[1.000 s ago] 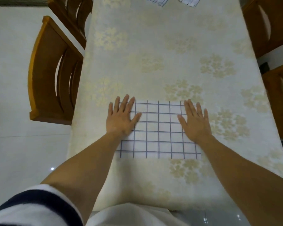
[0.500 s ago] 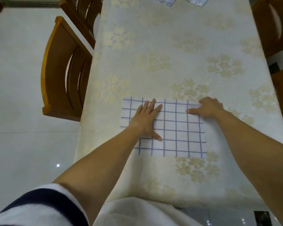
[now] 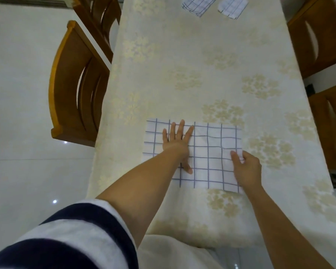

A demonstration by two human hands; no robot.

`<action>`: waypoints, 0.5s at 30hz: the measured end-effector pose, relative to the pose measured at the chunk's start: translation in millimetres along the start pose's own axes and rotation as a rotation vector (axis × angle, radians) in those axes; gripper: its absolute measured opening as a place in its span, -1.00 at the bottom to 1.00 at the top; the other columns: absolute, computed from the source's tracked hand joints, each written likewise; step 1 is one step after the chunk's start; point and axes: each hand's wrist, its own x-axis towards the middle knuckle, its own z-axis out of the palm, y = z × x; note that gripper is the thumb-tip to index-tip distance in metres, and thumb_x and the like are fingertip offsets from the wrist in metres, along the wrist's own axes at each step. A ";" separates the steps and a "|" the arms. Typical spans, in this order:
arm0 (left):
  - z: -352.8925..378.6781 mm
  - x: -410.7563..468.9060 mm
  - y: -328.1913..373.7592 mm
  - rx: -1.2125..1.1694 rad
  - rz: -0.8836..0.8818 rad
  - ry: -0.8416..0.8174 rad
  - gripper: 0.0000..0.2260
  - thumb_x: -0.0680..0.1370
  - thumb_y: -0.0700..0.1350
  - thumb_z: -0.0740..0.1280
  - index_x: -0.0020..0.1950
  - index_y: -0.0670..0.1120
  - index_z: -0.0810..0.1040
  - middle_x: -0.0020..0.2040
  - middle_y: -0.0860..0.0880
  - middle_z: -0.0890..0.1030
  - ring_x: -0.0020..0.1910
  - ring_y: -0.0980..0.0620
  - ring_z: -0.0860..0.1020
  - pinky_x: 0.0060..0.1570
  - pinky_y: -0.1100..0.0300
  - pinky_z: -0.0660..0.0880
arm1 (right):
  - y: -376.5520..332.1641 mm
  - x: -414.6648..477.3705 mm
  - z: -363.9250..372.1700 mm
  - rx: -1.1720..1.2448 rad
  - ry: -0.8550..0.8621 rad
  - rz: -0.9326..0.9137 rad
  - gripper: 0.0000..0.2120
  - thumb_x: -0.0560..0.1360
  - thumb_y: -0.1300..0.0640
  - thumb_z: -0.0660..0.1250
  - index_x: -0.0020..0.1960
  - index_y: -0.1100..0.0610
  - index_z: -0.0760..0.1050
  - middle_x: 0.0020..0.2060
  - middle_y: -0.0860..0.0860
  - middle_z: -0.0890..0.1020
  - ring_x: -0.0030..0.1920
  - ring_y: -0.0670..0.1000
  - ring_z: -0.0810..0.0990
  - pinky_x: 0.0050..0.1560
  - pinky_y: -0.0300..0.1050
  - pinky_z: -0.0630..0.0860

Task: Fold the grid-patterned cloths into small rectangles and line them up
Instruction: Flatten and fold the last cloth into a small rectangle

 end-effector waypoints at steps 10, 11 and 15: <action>0.4 2.6 1.2 -0.013 -0.009 -0.015 0.46 0.19 0.31 0.62 0.43 0.08 -0.64 0.36 -0.06 -0.71 0.43 -0.25 -0.59 0.45 -0.36 -0.35 | -75.5 -25.0 -8.9 -0.200 0.063 -0.391 -0.70 0.68 -0.01 0.11 -0.08 0.03 0.55 -0.53 0.00 0.43 -0.47 0.00 0.44 -0.35 -0.05 0.44; 0.8 2.8 1.5 -0.014 -0.008 -0.013 0.47 0.18 0.31 0.62 0.43 0.08 -0.64 0.37 -0.06 -0.71 0.43 -0.25 -0.59 0.45 -0.36 -0.35 | -80.0 -28.4 -6.0 -0.199 0.056 -0.410 -0.71 0.68 0.00 0.12 -0.07 0.02 0.55 -0.54 -0.01 0.41 -0.49 0.00 0.42 -0.38 -0.05 0.42; 5.3 3.5 -1.8 -0.053 0.030 0.040 0.46 0.18 0.31 0.63 0.47 0.09 -0.61 0.40 -0.07 -0.69 0.44 -0.25 -0.57 0.46 -0.35 -0.35 | -93.3 -34.5 8.1 -0.260 0.040 -0.475 -0.66 0.68 0.00 0.10 0.18 0.12 0.61 -0.54 -0.07 0.41 -0.47 -0.03 0.44 -0.41 -0.14 0.31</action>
